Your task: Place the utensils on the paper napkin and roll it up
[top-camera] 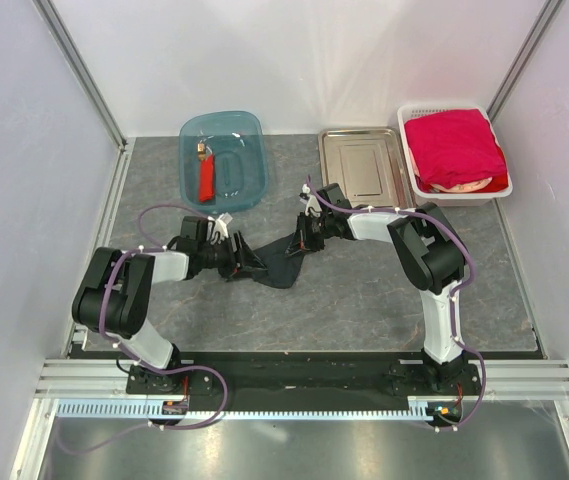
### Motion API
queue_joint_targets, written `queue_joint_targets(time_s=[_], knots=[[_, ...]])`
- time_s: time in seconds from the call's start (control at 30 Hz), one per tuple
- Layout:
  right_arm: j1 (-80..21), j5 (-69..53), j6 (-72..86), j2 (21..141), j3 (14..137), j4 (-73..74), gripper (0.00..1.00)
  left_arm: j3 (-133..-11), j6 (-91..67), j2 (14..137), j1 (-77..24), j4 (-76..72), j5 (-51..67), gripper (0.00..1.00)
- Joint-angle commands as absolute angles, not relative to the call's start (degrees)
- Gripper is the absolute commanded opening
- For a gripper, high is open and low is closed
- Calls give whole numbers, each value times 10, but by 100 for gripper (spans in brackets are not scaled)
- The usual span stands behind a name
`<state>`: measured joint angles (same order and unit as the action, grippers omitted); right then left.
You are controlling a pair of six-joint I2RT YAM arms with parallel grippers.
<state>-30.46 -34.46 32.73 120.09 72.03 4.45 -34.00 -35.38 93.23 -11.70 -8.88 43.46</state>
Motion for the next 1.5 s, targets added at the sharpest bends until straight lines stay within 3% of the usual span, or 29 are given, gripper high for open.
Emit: queue_joint_targets(time_s=[0.0, 0.3, 0.4, 0.57, 0.77, 1.17, 1.47], knots=[[-302, -280, 290, 1237, 697, 91, 0, -356, -378, 940, -113, -144, 388, 65], [-301, -283, 291, 1238, 696, 89, 0, -381, -378, 969, -112, -155, 381, 56], [-302, -284, 291, 1235, 692, 87, 0, -369, -367, 952, -112, -144, 386, 47], [-312, -284, 296, 1222, 672, 83, 0, -357, -336, 913, -112, -105, 388, 23], [-325, -282, 310, 1215, 656, 77, 0, -364, -337, 905, -122, -83, 430, 9], [-329, -269, 316, 1215, 657, 77, 0, -409, -424, 956, -232, -182, 435, 6], [-330, -273, 315, 1209, 660, 78, 0, -411, -404, 1019, -246, -139, 362, 6]])
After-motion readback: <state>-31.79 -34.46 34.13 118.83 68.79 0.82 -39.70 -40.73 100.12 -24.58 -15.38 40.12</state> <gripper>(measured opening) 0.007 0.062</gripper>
